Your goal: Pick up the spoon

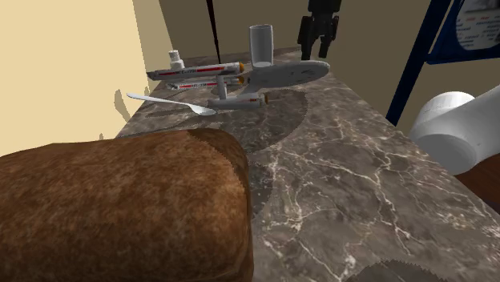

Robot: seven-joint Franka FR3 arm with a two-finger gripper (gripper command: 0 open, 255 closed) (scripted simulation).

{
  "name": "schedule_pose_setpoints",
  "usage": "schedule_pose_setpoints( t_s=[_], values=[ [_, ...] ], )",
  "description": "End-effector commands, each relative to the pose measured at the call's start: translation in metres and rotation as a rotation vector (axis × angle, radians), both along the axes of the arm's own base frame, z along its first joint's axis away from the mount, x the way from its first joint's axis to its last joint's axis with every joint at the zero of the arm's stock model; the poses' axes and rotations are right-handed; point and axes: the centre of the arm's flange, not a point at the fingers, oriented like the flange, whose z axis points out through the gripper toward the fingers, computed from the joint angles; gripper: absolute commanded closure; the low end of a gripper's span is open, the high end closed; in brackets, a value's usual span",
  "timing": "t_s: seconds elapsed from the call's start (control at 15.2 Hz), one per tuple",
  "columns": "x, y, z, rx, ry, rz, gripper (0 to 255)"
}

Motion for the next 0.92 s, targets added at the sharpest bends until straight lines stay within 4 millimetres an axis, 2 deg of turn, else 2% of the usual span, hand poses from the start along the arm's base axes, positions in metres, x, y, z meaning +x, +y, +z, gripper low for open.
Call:
schedule_pose_setpoints(
  t_s=[0.0, 0.86],
  values=[
    [0.0, 0.0, 0.0, 0.0, 0.0, 0.0, 0],
    [0.077, 0.159, -0.008, -0.052, -0.022, 0.123, 0]
  ],
)
